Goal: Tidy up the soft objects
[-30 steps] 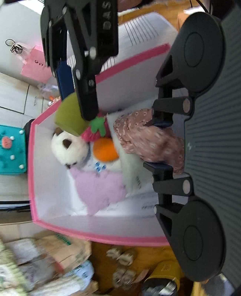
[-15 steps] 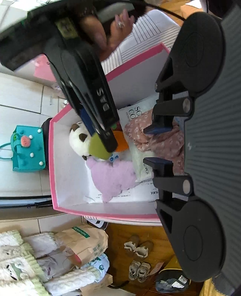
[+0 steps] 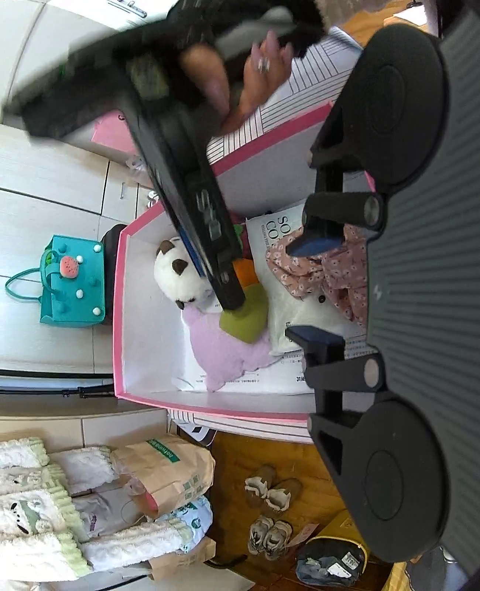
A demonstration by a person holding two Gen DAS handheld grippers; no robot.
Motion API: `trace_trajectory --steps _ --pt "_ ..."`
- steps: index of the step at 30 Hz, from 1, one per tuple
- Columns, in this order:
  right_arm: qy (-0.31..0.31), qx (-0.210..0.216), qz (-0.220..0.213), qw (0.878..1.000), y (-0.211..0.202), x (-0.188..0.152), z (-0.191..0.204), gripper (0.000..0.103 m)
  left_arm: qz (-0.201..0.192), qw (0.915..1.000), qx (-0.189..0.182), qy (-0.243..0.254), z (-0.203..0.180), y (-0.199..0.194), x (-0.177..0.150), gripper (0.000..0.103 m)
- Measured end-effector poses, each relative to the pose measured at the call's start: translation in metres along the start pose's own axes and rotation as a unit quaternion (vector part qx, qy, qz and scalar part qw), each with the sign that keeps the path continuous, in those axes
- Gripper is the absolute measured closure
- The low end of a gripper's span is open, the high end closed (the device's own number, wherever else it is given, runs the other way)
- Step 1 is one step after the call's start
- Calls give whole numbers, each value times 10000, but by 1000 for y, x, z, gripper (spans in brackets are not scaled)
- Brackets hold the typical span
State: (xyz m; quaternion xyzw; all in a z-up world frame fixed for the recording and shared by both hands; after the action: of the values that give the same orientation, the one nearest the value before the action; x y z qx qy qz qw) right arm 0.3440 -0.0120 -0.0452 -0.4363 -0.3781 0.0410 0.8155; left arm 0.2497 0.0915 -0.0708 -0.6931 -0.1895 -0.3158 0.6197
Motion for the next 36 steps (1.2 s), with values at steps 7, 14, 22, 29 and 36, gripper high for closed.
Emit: trace_trajectory --steps 7,14,22,29,36 --pt "-285 -340 -583 9973 -67 -16 15 46 -235 9991 349 102 -9 -19 1 51" --pt "-432 -585 -896 9933 -114 -44 25 43 -578 9970 474 201 -27 -50 2 41" --pt "-493 -886 -1297 9864 -158 -69 35 30 -818 9947 515 346 -50 -76 -1 32" --pt "-373 -1532 -1611 9743 -191 -94 35 4 -856 9944 437 431 -68 -96 -7 19" --pt "-304 -2108 -1573 9643 -219 -119 39 0 -963 9942 274 387 -84 -112 -12 0"
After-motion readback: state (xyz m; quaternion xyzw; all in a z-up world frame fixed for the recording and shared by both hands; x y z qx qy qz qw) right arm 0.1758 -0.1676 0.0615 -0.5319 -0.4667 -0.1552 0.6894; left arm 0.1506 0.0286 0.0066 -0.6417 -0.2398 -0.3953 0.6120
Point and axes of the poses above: each gripper's, at about its wrist camera, not at the fingertips, and y roughly the way its jaws point, z to its left, x to its top, the point moved 8 cm from there along y, roughly the way its jaws point, and after that the axes turned 8 degrees about x, right-handed, at the moved point
